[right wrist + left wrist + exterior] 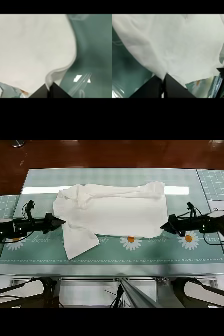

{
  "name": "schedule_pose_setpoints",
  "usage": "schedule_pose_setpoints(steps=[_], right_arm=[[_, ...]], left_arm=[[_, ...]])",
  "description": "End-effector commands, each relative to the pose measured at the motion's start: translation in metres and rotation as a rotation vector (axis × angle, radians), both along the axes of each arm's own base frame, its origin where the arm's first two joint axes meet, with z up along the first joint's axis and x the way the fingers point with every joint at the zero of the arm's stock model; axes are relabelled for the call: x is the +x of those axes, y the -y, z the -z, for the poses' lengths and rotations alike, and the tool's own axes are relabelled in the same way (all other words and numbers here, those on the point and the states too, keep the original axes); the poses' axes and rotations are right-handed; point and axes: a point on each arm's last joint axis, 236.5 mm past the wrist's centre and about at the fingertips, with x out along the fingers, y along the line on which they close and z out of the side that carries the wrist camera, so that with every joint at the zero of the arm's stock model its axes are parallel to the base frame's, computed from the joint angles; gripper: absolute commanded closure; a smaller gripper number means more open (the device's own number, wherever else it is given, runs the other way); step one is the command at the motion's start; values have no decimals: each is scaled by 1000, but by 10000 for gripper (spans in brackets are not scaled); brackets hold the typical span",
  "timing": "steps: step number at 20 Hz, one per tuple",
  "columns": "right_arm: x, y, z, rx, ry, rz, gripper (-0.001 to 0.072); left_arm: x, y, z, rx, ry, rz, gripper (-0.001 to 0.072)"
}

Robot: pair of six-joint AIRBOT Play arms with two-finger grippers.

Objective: Fold the shirts.

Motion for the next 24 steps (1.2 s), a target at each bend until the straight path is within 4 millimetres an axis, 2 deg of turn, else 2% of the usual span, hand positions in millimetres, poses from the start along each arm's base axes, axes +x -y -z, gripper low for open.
schedule_pose_setpoints(steps=[1, 2, 3, 4, 5, 6, 7, 8, 9, 10, 11, 13, 16, 18, 20, 21, 22, 24], right_arm=[[49, -24, -53, 11, 163, -108, 695], [72, -22, -91, 7, 244, -130, 695], [95, -20, -134, -6, 334, -140, 695], [116, -17, -187, -29, 446, -157, 696], [130, -15, -242, -62, 568, -171, 696], [140, -10, -305, -121, 707, -175, 696], [141, -5, -360, -192, 825, -169, 696], [131, 2, -414, -279, 933, -157, 696], [112, 3, -458, -337, 1013, -143, 696], [87, -2, -490, -363, 1088, -146, 696], [61, -7, -512, -398, 1150, -150, 695], [5, -8, -539, -497, 1225, -131, 695], [-66, 13, -549, -687, 1253, -36, 695], [-104, 30, -548, -782, 1233, 47, 695], [-131, 32, -552, -816, 1253, 85, 695], [-140, 31, -553, -818, 1260, 97, 695], [-145, 30, -553, -815, 1260, 97, 696], [-146, 29, -542, -813, 1220, 78, 695]], left_arm=[[25, 5, -38, -66, 102, -30, 682], [47, 3, -79, -107, 220, -56, 682], [70, 0, -129, -146, 370, -93, 682], [89, -5, -191, -188, 537, -138, 682], [100, -10, -263, -222, 720, -178, 683], [100, -15, -329, -217, 877, -198, 684], [93, -16, -383, -164, 1006, -190, 684], [79, -13, -432, -79, 1120, -170, 684], [65, -7, -467, 35, 1204, -140, 684], [49, -2, -491, 158, 1248, -111, 684], [32, 1, -509, 281, 1254, -101, 684], [-6, -8, -534, 529, 1246, -156, 684], [-74, -43, -562, 920, 1258, -325, 684], [-114, -59, -565, 1090, 1232, -399, 683], [-143, -65, -567, 1163, 1216, -457, 683], [-151, -64, -567, 1155, 1217, -478, 683], [-155, -62, -563, 1131, 1214, -490, 683], [-150, -64, -545, 1109, 1172, -483, 682]])
